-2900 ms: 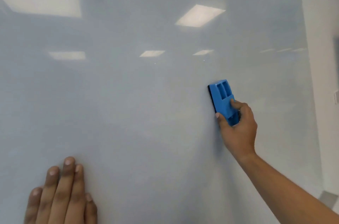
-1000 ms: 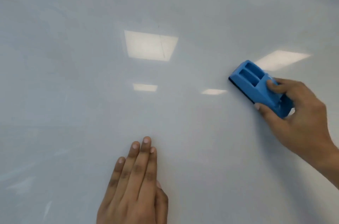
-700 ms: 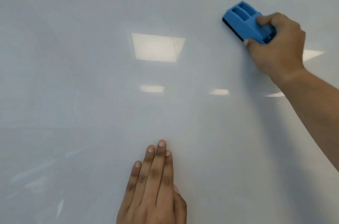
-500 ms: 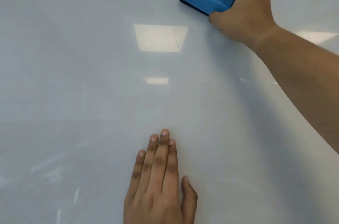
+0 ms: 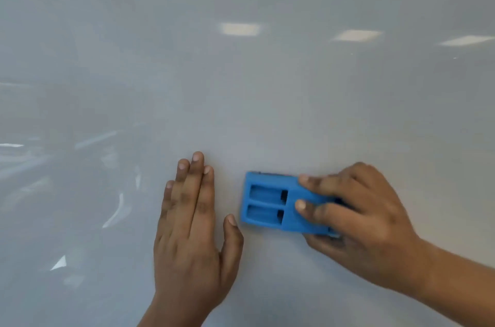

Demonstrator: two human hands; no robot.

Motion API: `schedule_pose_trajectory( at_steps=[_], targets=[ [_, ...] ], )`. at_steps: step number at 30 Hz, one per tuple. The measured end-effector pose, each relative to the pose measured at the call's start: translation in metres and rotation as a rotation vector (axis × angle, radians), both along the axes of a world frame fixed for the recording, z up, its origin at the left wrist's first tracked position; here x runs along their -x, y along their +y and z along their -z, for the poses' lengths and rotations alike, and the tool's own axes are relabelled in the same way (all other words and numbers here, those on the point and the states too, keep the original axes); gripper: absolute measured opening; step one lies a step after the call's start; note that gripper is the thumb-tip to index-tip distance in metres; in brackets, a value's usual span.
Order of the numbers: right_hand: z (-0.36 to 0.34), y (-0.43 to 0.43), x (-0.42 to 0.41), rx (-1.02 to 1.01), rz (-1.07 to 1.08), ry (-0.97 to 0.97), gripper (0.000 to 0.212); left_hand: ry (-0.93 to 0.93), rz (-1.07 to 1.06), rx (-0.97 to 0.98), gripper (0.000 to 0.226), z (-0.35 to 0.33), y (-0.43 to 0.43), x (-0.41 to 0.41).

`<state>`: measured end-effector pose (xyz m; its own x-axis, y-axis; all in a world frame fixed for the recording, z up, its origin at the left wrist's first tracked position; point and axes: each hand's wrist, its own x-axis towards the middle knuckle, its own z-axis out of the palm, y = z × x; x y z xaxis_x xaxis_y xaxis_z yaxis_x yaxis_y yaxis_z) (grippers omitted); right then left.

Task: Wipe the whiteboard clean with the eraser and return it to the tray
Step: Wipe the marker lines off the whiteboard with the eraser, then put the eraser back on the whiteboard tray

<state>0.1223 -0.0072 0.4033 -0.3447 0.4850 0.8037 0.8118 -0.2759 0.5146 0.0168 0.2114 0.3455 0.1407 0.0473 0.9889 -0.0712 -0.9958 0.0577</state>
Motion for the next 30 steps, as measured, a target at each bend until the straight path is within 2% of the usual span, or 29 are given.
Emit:
schedule_pose_trajectory(
  at_steps=[4,7,11,13,17,22,24,26,28,30],
  targets=[
    [0.096,-0.034,-0.004,0.239,0.015,-0.009,0.003,0.078,-0.004,0.109,0.069,0.024,-0.017,0.008],
    [0.120,-0.057,-0.004,0.315,0.047,0.098,0.003,0.164,0.040,0.174,0.069,0.045,-0.040,0.015],
    [0.127,-0.091,0.010,0.227,0.089,0.359,0.027,0.353,0.179,0.042,0.061,0.082,-0.076,0.030],
    [0.140,-0.112,0.024,0.218,0.101,0.448,0.031,0.487,0.247,-0.030,0.061,0.103,-0.096,0.038],
    [0.194,-0.157,0.045,0.272,0.127,0.649,0.032,0.745,0.311,-0.025,0.071,0.152,-0.136,0.046],
    [0.255,-0.196,0.054,0.333,0.177,0.907,0.039,0.980,0.371,-0.017,0.063,0.201,-0.177,0.035],
    [0.274,-0.209,0.051,0.285,0.302,1.105,0.062,1.044,0.365,0.069,0.065,0.219,-0.191,0.031],
    [0.295,-0.223,0.054,0.074,0.378,1.505,0.088,1.087,0.355,0.163,0.066,0.243,-0.206,0.025],
    [0.312,-0.230,0.056,-0.245,0.370,1.843,0.084,1.129,0.358,0.284,0.065,0.260,-0.215,0.018],
    [0.326,-0.238,0.049,-0.402,0.392,2.102,0.062,1.162,0.350,0.413,0.064,0.274,-0.225,0.011]
  ],
)
